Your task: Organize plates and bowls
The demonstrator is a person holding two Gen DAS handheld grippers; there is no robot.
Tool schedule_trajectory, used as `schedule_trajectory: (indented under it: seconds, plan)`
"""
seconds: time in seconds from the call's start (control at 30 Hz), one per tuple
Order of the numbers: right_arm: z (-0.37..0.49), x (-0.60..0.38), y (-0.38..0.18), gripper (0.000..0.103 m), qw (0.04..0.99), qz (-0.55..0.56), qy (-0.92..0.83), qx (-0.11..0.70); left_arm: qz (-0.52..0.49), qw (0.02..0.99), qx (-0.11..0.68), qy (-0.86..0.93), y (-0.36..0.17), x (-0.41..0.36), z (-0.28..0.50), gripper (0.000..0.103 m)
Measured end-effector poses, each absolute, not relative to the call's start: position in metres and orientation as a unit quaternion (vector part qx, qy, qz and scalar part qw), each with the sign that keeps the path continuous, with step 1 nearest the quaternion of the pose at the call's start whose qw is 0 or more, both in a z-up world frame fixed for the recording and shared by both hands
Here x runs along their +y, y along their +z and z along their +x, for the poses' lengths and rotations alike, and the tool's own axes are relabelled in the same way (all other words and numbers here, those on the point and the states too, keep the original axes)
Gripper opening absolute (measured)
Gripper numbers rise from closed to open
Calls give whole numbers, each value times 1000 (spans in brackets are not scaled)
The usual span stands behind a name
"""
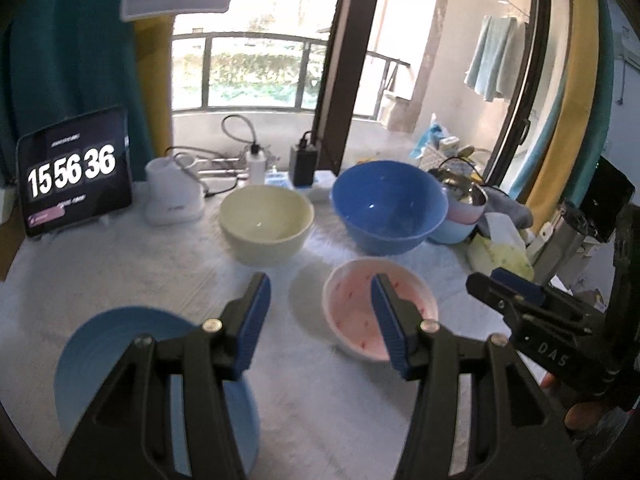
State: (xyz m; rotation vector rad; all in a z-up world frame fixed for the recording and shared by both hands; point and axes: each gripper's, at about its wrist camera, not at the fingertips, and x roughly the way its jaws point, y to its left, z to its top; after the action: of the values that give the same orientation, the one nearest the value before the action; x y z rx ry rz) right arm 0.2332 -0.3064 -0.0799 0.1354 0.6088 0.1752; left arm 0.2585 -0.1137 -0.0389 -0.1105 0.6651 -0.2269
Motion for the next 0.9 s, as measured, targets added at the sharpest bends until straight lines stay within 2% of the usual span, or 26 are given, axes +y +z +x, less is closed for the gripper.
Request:
schedule_trajectory:
  seconds: [0.6,0.9]
  plan:
    - [275,-340,-75,46,952,82,44,292,-21,948,288,-133,-31,-151,310,54]
    - [297,-356,-81,46,948,101,21,300,-21,941,311,-135,-50,-161,340,54]
